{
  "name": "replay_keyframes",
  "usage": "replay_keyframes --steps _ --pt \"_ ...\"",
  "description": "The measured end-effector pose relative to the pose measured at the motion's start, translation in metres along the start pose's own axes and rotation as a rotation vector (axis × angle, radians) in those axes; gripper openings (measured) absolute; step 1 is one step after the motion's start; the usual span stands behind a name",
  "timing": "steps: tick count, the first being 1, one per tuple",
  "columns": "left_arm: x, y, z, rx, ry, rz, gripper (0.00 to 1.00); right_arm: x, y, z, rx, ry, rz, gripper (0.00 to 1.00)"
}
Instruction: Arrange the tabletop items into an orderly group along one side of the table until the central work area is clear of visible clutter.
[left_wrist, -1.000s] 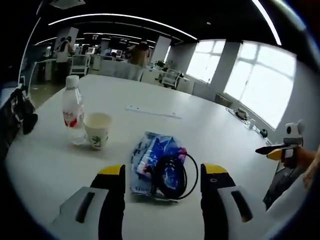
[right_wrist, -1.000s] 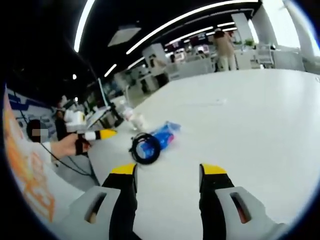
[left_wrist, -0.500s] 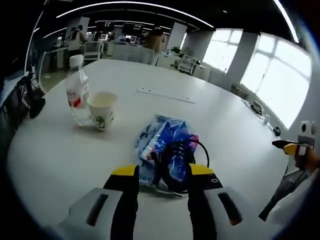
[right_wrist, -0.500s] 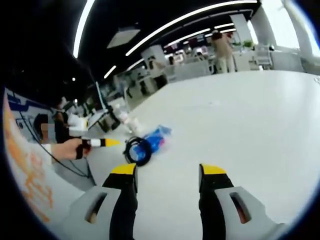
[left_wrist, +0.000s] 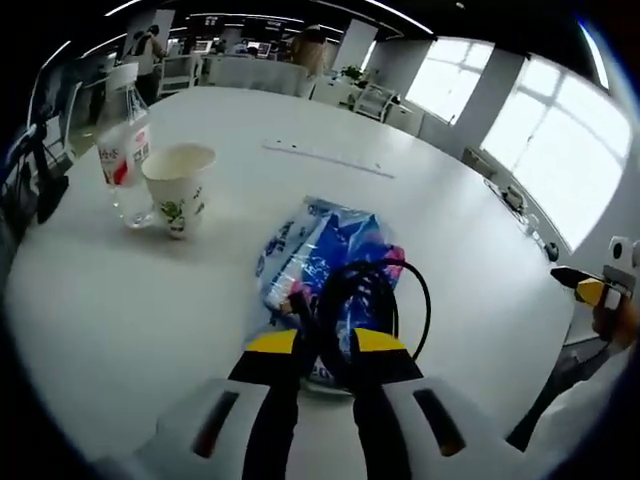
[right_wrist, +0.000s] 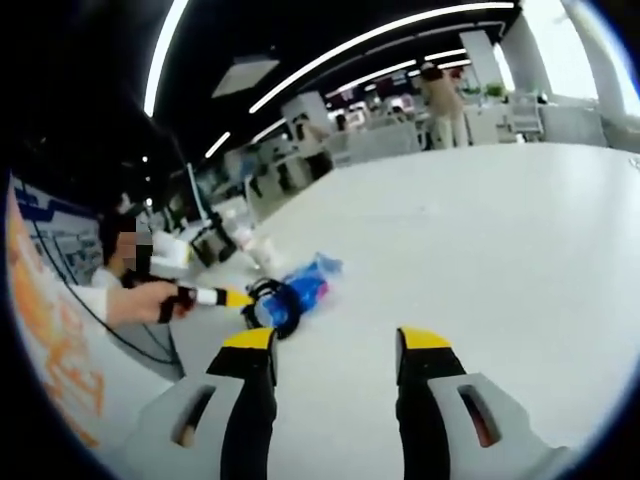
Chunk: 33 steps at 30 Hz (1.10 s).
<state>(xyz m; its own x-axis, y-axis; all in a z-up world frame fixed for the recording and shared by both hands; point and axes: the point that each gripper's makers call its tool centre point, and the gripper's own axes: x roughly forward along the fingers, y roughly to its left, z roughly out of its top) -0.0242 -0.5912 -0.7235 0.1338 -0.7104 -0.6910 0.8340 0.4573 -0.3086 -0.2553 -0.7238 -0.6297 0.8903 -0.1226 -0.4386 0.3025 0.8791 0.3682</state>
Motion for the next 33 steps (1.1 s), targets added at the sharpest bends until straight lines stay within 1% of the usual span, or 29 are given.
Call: replay_keyframes --steps 1,4,9,12,16,17,18,20,21,22,23,24,25,26,27,30,31,32,33 --pt "0.001 0.000 -0.002 0.002 0.008 0.000 0.14 0.000 -0.001 0.000 0.000 0.001 -0.004 0.45" --pt "0.003 0.003 -0.005 0.017 0.018 0.014 0.13 -0.002 -0.003 -0.004 0.014 0.005 -0.016 0.44" --pt "0.001 0.002 -0.003 0.022 0.016 0.017 0.12 -0.002 0.004 -0.014 0.025 0.024 -0.013 0.42" --pt "0.000 0.001 -0.001 0.019 0.014 0.016 0.11 0.001 0.007 -0.017 0.023 0.031 -0.004 0.42" --pt "-0.007 -0.005 0.006 0.008 -0.018 -0.001 0.09 0.004 0.011 -0.014 0.017 0.031 0.005 0.41" --pt "-0.009 -0.008 0.009 -0.014 -0.037 -0.015 0.08 0.004 0.012 -0.013 0.016 0.030 0.008 0.41" --pt "-0.014 -0.011 0.014 -0.045 -0.065 -0.029 0.00 0.005 0.013 -0.012 0.013 0.029 0.011 0.41" --pt "-0.021 -0.014 0.016 -0.069 -0.086 -0.045 0.00 0.006 0.014 -0.013 0.009 0.032 0.015 0.41" --pt "-0.021 -0.013 0.017 -0.053 -0.084 -0.044 0.00 0.007 0.014 -0.013 0.008 0.034 0.017 0.41" --pt "-0.018 -0.010 0.015 -0.027 -0.068 -0.037 0.00 0.007 0.015 -0.014 0.008 0.037 0.020 0.41" --pt "-0.016 -0.008 0.014 -0.019 -0.058 -0.035 0.00 0.007 0.016 -0.015 0.008 0.039 0.022 0.41" --pt "-0.014 -0.007 0.014 -0.020 -0.055 -0.034 0.00 0.008 0.016 -0.016 0.008 0.043 0.024 0.41" --pt "-0.012 -0.005 0.010 -0.034 -0.039 -0.032 0.00 0.008 0.017 -0.016 0.006 0.046 0.028 0.41" --pt "-0.010 0.000 0.009 -0.037 -0.039 -0.014 0.00 0.008 0.017 -0.017 0.002 0.049 0.030 0.41" --pt "-0.007 0.002 0.009 -0.025 -0.041 0.000 0.07 0.009 0.017 -0.017 0.001 0.049 0.031 0.41" --pt "0.000 -0.005 0.003 -0.003 -0.009 -0.010 0.47 0.008 0.017 -0.016 0.003 0.046 0.032 0.41" --pt "0.003 -0.008 0.002 0.025 0.004 -0.016 0.52 0.008 0.017 -0.016 0.004 0.046 0.031 0.41" --pt "0.005 -0.009 -0.003 0.086 0.043 -0.003 0.51 0.007 0.017 -0.016 0.004 0.046 0.031 0.41" --pt "0.008 -0.007 -0.005 0.128 0.061 0.016 0.44 0.007 0.017 -0.016 0.004 0.047 0.030 0.41"
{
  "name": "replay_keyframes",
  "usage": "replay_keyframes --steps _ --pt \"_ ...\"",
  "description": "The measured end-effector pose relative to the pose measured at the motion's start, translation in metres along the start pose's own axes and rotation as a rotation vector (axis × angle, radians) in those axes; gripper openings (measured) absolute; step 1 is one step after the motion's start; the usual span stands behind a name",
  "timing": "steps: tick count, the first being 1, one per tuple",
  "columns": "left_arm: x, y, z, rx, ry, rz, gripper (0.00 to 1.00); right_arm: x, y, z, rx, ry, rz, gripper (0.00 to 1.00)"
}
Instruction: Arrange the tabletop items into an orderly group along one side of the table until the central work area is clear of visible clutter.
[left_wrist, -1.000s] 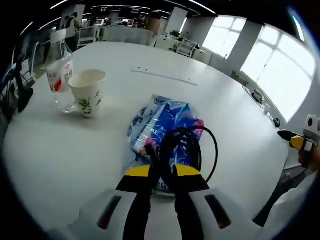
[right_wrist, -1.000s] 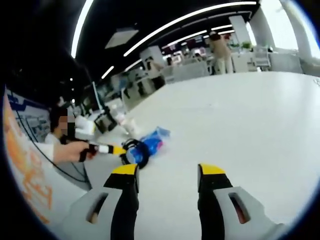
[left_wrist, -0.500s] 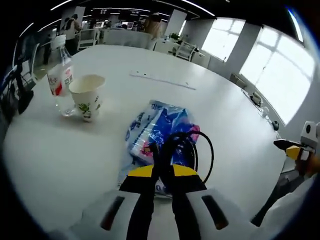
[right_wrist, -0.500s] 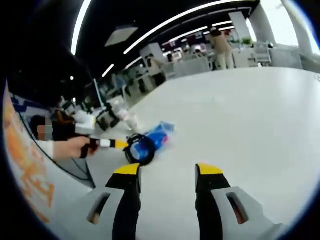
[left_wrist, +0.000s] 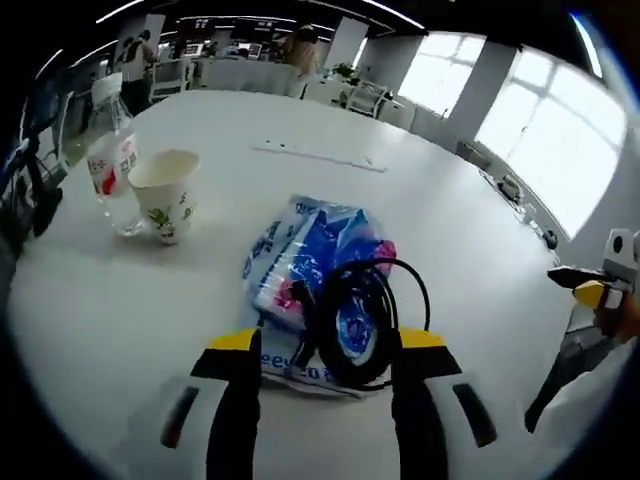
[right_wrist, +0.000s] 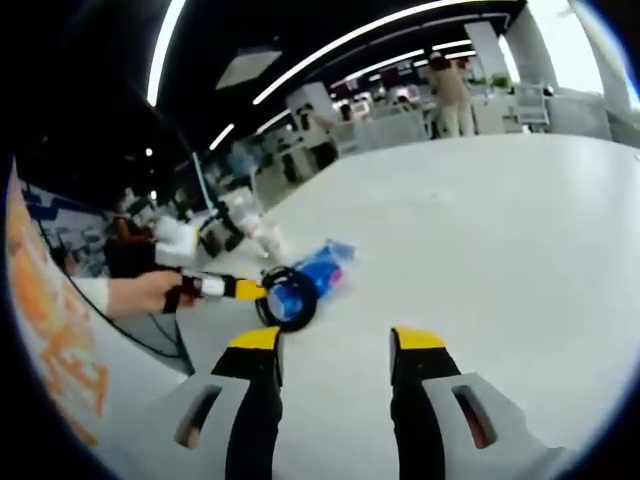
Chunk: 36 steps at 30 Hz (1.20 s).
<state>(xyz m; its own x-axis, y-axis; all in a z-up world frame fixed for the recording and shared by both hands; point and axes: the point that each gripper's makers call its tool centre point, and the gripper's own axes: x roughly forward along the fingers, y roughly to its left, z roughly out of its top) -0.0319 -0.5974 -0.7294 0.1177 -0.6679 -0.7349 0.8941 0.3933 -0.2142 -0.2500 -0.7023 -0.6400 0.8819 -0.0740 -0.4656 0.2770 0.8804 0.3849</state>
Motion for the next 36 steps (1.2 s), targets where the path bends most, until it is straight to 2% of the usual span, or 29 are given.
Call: replay_keyframes --steps 2,3,4,7,13,17,23,30,33,35,36 --pt "0.007 0.003 0.000 0.065 0.016 0.033 0.30 -0.001 -0.001 -0.001 0.002 0.003 -0.002 0.40" --pt "0.012 0.008 -0.001 0.053 0.017 0.040 0.21 -0.002 -0.001 -0.001 0.004 0.003 -0.003 0.40" --pt "0.015 0.010 0.001 0.040 0.013 0.041 0.18 -0.002 -0.002 -0.001 0.007 0.002 -0.004 0.40" --pt "0.015 0.011 0.008 -0.024 -0.017 0.047 0.16 -0.004 -0.004 0.000 0.006 -0.003 -0.009 0.40" --pt "0.000 0.003 0.017 -0.049 -0.071 0.029 0.11 -0.007 -0.010 0.001 0.021 -0.013 -0.024 0.39" --pt "-0.015 -0.005 0.021 -0.182 -0.127 -0.024 0.10 -0.006 -0.011 0.001 0.041 -0.019 -0.019 0.39" --pt "-0.040 -0.013 0.032 -0.173 -0.179 -0.047 0.10 0.001 -0.002 0.006 0.050 -0.022 0.020 0.40" --pt "-0.061 -0.038 0.056 -0.187 -0.255 -0.140 0.10 0.010 0.011 0.014 0.083 -0.030 0.090 0.42" --pt "-0.066 -0.056 0.067 -0.193 -0.292 -0.209 0.10 0.013 0.018 0.021 0.085 -0.039 0.114 0.42" --pt "-0.067 -0.067 0.072 -0.192 -0.311 -0.248 0.10 0.014 0.026 0.029 0.134 -0.067 0.156 0.43" --pt "-0.068 -0.077 0.075 -0.191 -0.320 -0.287 0.10 0.015 0.028 0.033 0.160 -0.084 0.173 0.45"
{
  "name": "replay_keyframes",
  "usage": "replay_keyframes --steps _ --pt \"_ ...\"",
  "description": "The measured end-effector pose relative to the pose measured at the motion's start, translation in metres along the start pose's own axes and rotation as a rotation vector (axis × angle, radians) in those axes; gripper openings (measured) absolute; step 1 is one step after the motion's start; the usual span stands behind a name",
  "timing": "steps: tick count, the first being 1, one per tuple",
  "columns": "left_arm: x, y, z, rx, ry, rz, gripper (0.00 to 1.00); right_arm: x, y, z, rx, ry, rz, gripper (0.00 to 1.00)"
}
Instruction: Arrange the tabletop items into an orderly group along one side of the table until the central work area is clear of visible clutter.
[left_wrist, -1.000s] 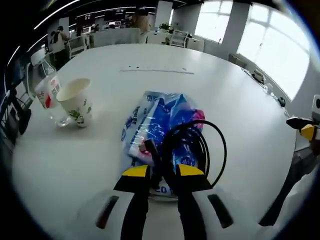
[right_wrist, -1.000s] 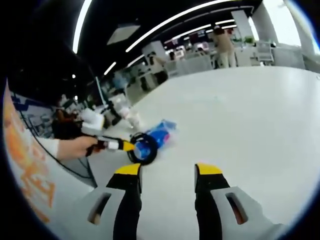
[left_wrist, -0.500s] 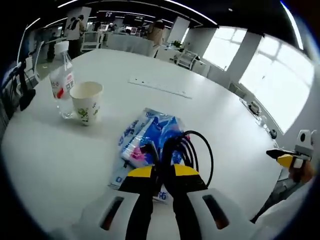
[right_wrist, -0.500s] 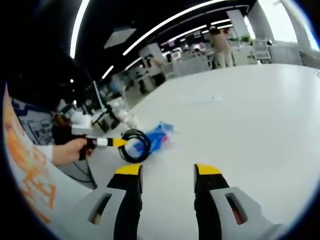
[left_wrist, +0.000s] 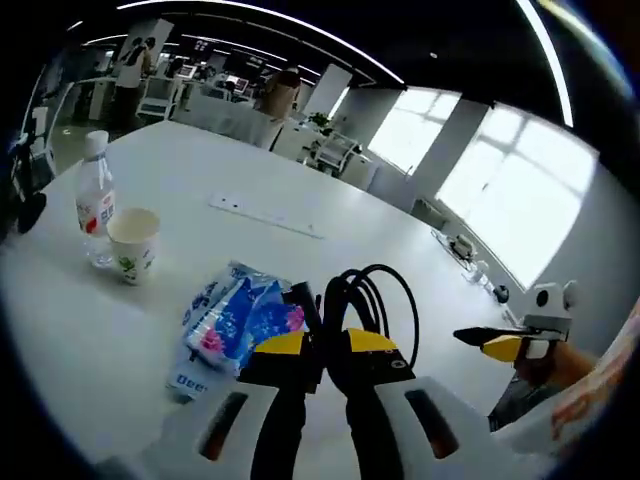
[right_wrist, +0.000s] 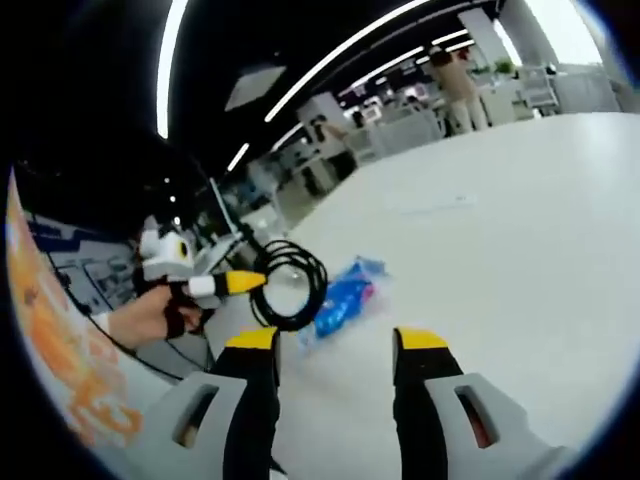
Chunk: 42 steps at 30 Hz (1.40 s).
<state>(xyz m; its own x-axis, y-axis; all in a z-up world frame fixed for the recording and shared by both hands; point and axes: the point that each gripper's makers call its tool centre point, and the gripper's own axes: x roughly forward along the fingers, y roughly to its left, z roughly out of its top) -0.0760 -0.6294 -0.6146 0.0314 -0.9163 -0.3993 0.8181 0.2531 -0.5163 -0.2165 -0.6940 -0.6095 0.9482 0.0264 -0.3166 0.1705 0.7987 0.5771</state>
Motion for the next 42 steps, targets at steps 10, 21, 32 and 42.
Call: replay_keyframes --steps 10,21,32,42 --pt "0.006 -0.059 0.000 -0.079 -0.016 -0.283 0.10 0.003 0.005 0.013 0.143 -0.058 0.070 0.55" --pt "0.008 -0.091 0.002 -0.218 -0.039 -0.434 0.10 0.002 0.022 0.017 0.383 -0.154 0.183 0.54" --pt "0.010 -0.091 0.000 -0.285 -0.051 -0.463 0.11 -0.006 0.032 0.023 0.448 -0.183 0.257 0.02" --pt "0.022 -0.094 -0.027 -0.313 0.022 -0.437 0.11 -0.012 0.001 0.022 0.499 -0.201 0.140 0.01"
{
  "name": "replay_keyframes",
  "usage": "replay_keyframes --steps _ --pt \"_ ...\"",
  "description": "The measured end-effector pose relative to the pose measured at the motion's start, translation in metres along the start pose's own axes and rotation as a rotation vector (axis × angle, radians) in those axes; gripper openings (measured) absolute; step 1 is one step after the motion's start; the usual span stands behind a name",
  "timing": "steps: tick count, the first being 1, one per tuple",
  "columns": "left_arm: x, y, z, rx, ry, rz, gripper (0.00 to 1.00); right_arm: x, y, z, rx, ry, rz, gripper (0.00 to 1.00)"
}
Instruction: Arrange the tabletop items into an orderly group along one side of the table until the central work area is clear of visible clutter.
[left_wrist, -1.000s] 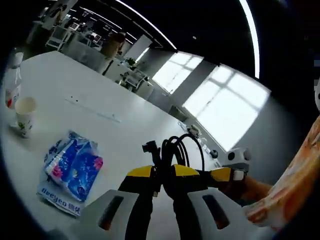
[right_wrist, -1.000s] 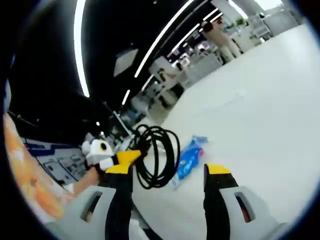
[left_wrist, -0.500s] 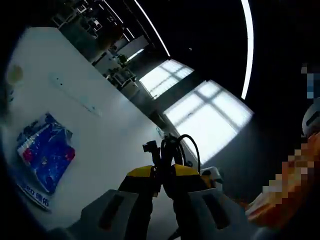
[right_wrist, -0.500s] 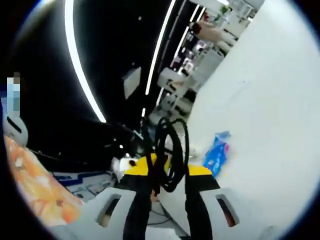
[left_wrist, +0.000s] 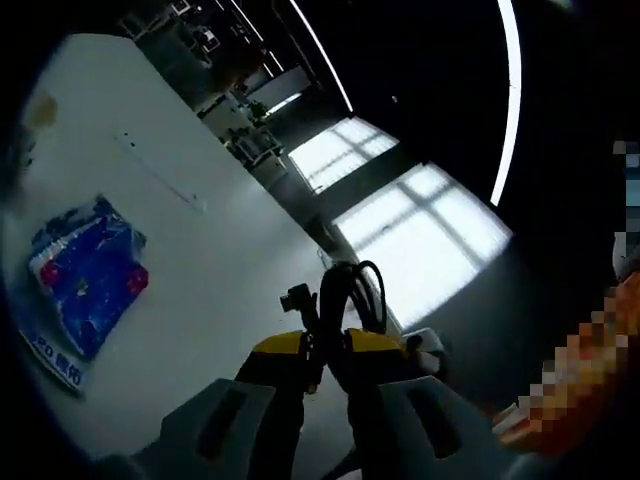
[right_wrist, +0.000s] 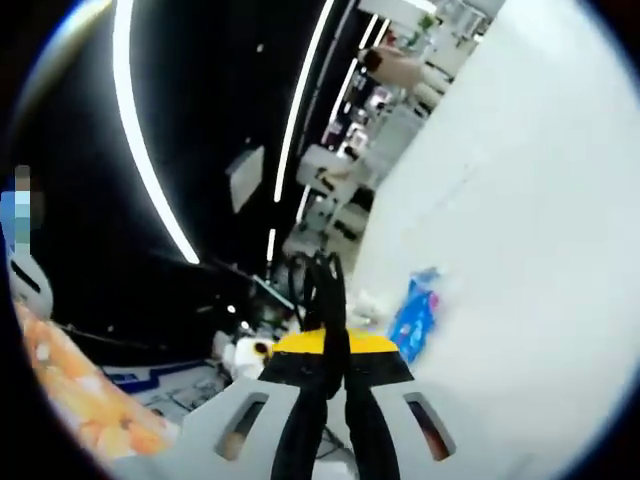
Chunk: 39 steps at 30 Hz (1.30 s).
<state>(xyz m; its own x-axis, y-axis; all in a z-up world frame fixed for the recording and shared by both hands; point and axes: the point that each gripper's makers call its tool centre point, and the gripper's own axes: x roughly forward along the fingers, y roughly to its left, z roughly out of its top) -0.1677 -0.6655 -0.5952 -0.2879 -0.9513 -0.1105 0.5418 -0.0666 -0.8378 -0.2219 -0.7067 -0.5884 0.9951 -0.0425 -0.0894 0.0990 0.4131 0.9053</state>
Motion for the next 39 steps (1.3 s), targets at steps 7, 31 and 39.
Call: replay_keyframes --steps 7,31,39 --pt "0.023 -0.004 -0.020 -0.039 0.042 0.005 0.11 -0.007 -0.022 0.024 0.045 -0.072 -0.069 0.01" --pt "0.092 0.089 -0.068 0.011 0.334 0.253 0.13 -0.002 -0.136 0.032 -0.092 0.087 -0.377 0.02" --pt "0.104 0.111 -0.076 -0.005 0.375 0.336 0.13 0.002 -0.168 0.032 -0.104 0.117 -0.461 0.02"
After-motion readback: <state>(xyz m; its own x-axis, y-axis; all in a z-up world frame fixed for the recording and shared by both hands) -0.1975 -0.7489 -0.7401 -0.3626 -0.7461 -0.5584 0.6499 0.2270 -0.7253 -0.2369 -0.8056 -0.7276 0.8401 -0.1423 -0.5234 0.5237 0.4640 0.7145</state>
